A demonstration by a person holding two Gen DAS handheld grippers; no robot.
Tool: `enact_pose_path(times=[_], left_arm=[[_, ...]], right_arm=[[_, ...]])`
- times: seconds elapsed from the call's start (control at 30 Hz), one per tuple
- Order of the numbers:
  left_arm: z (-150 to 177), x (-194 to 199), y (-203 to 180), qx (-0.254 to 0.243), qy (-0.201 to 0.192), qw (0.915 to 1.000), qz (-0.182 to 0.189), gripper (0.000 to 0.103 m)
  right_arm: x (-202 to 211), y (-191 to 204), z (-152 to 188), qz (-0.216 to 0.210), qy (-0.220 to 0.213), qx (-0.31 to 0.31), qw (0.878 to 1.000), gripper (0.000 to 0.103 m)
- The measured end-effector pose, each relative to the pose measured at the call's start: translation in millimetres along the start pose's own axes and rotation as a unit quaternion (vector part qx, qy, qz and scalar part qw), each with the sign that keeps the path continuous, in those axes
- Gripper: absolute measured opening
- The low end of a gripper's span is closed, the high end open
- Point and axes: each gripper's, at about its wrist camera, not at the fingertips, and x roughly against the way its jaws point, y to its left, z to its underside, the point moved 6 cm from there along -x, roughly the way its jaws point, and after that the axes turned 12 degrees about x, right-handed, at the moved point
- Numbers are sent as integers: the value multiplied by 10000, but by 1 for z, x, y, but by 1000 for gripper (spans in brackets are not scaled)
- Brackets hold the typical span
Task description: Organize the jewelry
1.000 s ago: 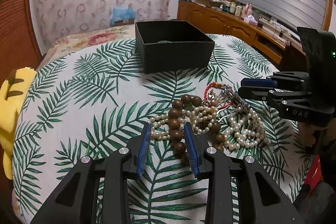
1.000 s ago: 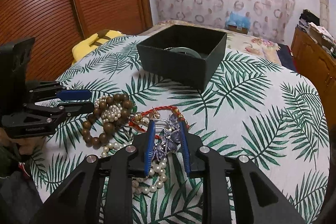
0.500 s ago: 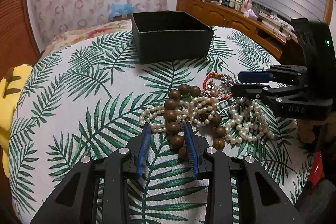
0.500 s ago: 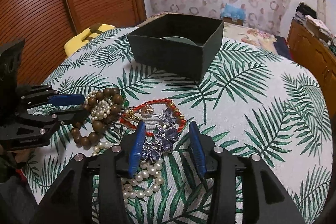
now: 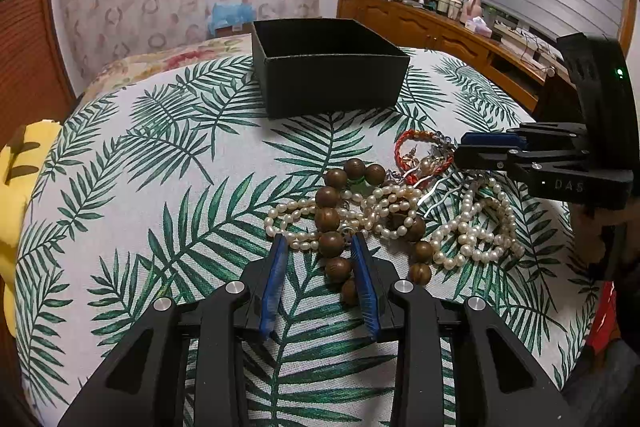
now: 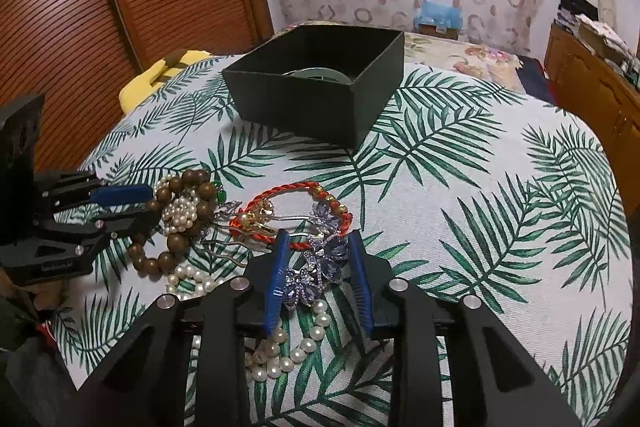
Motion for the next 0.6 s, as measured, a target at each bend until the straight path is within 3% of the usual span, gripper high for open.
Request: enact_pose_path(times=[0.17,0.33,0.6], left_arm=[[0,0,0,6,4,10000,8,32],[0,0,0,4,2,10000,4,32],[0,0,0,7,3,10000,6,32]], right_arm=[[-4,-2,0,-190,-19,-155,9997,35],[-1,-1,0,-210,-47,-137,9997,26],[11,1,-9,158,-180,159,9996,22]])
